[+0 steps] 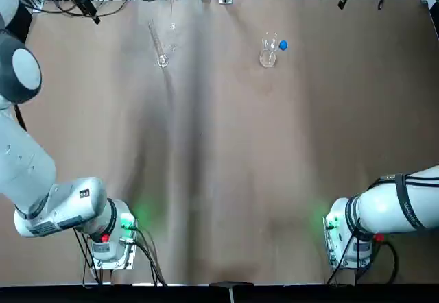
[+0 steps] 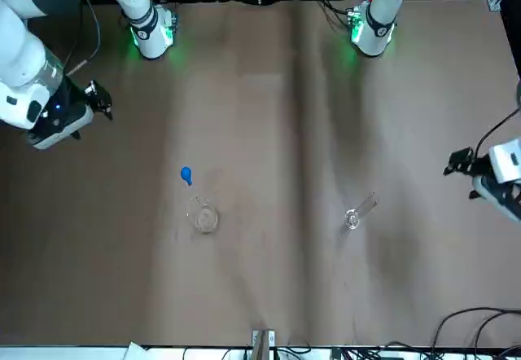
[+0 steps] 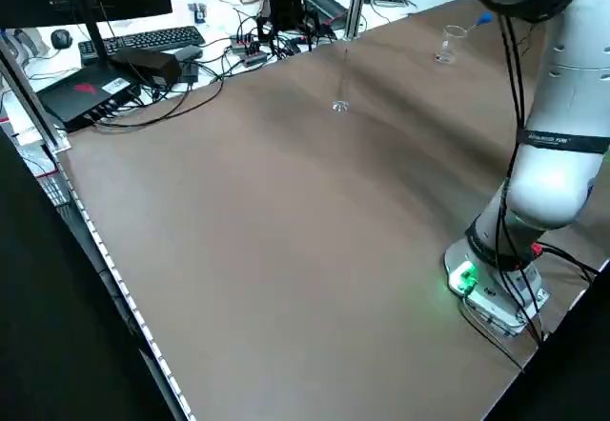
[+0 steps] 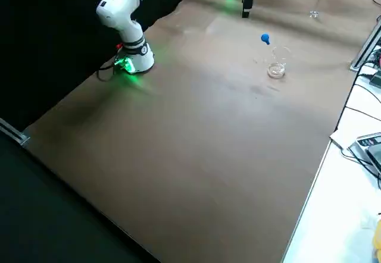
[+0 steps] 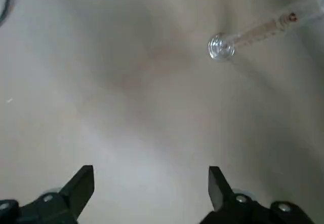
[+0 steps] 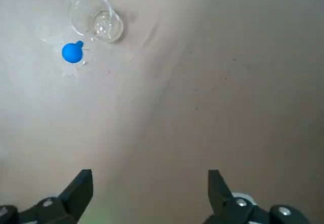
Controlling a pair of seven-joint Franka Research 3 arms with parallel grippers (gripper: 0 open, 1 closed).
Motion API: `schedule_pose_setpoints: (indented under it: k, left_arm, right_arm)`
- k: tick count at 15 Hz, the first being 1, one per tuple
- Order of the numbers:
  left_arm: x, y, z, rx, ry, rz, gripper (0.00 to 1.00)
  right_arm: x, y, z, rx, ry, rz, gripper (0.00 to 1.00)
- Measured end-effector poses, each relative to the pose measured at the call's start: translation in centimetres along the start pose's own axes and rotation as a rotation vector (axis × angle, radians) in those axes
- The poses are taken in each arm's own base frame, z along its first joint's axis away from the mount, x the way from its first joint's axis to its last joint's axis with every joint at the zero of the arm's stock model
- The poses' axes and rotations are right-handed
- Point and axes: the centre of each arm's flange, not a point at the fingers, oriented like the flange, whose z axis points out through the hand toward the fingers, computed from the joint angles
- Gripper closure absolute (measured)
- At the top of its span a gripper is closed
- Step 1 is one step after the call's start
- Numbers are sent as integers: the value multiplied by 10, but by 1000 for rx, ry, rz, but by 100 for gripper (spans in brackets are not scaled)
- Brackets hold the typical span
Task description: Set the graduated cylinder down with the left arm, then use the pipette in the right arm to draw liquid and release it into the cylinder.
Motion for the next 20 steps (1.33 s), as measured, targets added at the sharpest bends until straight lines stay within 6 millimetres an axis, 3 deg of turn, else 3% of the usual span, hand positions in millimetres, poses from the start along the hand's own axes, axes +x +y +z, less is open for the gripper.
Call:
schedule_pose_setpoints:
  k: [2,3,5,6,7,12,17,20]
  left_arm:
    - [1,-20,43,-78,52,20,0]
    - [-3,-44,93,-170,146,81,0]
    - [-9,-64,129,-211,256,175,0]
    - [-9,-64,129,-211,256,175,0]
    - [-9,-70,151,-242,353,293,0]
    - [2,-65,208,-273,658,567,0]
    - [0,-47,296,-386,868,659,0]
    - [4,-29,334,-478,920,695,0]
  right_arm:
    - [5,-9,3,3,-5,-17,0]
    - [11,-18,11,8,-18,-35,0]
    - [20,-21,27,30,-39,-40,0]
    - [20,-21,27,30,-39,-40,0]
    - [32,-18,51,67,-53,-31,0]
    - [49,-18,75,105,-37,-20,0]
    - [53,-18,88,120,-54,-18,0]
    - [55,-18,94,123,-64,-17,0]
